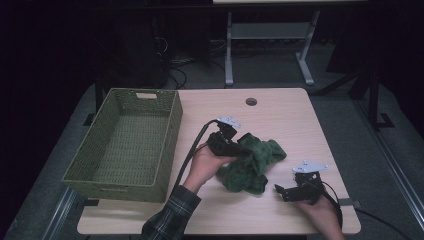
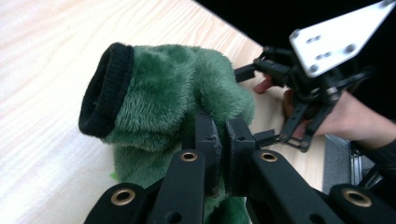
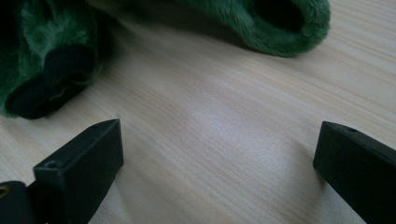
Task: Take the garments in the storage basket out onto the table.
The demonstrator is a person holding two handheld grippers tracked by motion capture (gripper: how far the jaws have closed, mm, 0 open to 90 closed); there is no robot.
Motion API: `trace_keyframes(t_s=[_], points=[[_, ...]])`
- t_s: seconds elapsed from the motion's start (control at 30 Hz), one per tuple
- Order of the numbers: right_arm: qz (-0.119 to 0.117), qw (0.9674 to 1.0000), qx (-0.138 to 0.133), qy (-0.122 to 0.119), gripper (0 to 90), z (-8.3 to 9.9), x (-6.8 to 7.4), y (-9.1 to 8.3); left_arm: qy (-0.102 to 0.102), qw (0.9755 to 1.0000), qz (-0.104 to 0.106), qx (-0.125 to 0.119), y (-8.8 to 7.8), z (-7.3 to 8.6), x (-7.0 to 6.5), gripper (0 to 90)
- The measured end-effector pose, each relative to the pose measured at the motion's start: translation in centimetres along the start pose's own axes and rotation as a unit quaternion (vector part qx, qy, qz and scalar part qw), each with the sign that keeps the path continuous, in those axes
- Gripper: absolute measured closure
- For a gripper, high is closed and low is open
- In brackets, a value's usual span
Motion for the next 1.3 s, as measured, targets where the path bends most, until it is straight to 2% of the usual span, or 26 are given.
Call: trace_keyframes(t_s=[0.17,0.47,0.63,0.7,0.73,0.83,0.93,1.07,1.2,1.3], points=[[0.000,1.0000,0.000,0.000,1.3,0.0,0.0,0.0,-0.012,0.9999,-0.003,0.007,1.5,1.1,1.5,86.0],[0.000,1.0000,0.000,0.000,1.2,0.0,0.0,0.0,-0.012,0.9991,-0.025,0.033,4.4,3.4,3.5,85.6],[0.000,1.0000,0.000,0.000,1.2,0.0,0.0,0.0,-0.008,0.9986,-0.028,0.044,5.3,4.0,3.8,85.0],[0.000,1.0000,0.000,0.000,1.2,0.0,0.0,0.0,-0.004,0.9985,-0.029,0.047,5.3,4.1,3.8,81.3],[0.000,1.0000,0.000,0.000,1.2,0.0,0.0,0.0,-0.002,0.9986,-0.028,0.044,5.3,4.0,3.7,81.3],[0.000,1.0000,0.000,-0.001,1.2,0.0,0.0,0.0,0.005,0.9987,-0.032,0.039,4.5,3.7,3.4,66.5],[0.000,1.0000,0.000,-0.001,1.2,0.0,0.0,0.0,0.014,0.9989,-0.029,0.033,3.3,3.4,2.5,62.8],[0.000,1.0000,0.000,-0.001,1.2,0.0,0.0,0.0,0.030,0.9988,-0.027,0.027,1.6,3.6,1.1,60.2],[0.000,1.0000,0.000,-0.001,1.3,0.0,0.0,0.0,0.034,0.9989,-0.023,0.024,0.2,4.0,0.0,60.3],[0.001,1.0000,0.000,0.000,1.3,0.0,0.0,0.0,0.041,0.9987,-0.020,0.022,-0.2,4.4,-0.6,60.3]])
Point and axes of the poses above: each handheld gripper's, and its own axes: y roughly forward along the jaws, z roughly out of its underside, x roughly to its left, the point moved 10 cm from there along y, roughly forward along the jaws, and after that the axes turned 4 degrees about -y, right-handed, at the moved point
